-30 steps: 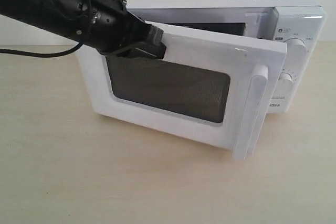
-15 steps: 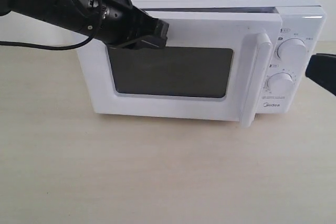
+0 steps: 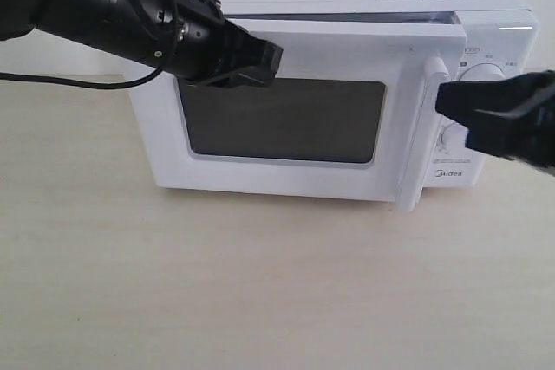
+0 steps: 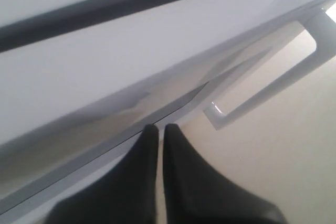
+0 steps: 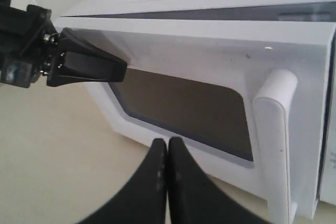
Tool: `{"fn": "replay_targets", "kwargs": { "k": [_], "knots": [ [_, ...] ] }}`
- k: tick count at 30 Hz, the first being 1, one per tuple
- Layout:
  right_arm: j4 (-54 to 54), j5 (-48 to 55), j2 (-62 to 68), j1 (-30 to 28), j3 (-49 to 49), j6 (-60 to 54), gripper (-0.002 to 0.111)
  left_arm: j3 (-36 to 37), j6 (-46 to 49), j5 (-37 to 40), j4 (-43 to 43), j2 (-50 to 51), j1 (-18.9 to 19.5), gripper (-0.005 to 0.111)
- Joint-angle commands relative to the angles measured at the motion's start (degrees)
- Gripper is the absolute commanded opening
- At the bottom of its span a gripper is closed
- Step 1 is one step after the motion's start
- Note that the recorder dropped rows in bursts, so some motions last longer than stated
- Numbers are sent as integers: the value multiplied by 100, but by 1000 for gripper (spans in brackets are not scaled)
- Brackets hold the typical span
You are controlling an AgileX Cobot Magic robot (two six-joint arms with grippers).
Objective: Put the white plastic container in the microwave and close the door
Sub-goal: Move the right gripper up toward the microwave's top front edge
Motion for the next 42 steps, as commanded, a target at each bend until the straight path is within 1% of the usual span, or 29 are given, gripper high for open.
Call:
{"fn": "replay_targets", "kwargs": {
  "k": [1,5,8,10,13,16,19,24,26,28,32,36,39,42],
  "knots": [
    [55,-1074,480,746,-543,-249,0,-44,35,-137,-40,5,-38,4],
    [55,-2612,774,1939,-928,-281,0,-44,35,-212,-40,5,-38,4],
    [-69,-4238,1069,2879,-1119,-99,0,-44,35,-223,-40,5,-38,4],
    [-212,-5207,1330,3371,-1215,72,0,-44,35,-223,-40,5,-38,4],
    [-618,-5612,1690,3752,-1250,588,0,-44,35,-223,-40,5,-38,4],
    [-875,-5748,2002,3765,-1277,1007,0,-44,35,-211,-40,5,-38,4],
    [-965,-6113,2157,3765,-1288,1040,0,-44,35,-164,-10,-9,-38,4],
    [-1163,-6161,2168,3675,-1288,1040,0,-44,35,-177,115,-53,-38,4],
    [-1188,-5999,2168,3515,-1288,1040,0,-44,35,-137,179,-135,-38,4],
    [-1200,-5629,2168,3282,-1288,1040,0,-44,-22,-16,260,-239,-38,4],
    [-1360,-5258,2168,2920,-1288,1061,0,-30,-152,474,524,-539,-38,4],
    [-1552,-5093,2168,2706,-1288,1143,0,280,-290,498,596,-944,-38,4],
    [-1682,-5006,2168,2654,-1292,1228,0,705,-290,498,596,-1338,-38,4],
    [-1837,-4957,2180,2600,-1305,1346,0,1211,-363,329,596,-1788,-38,4]
  ]
}}
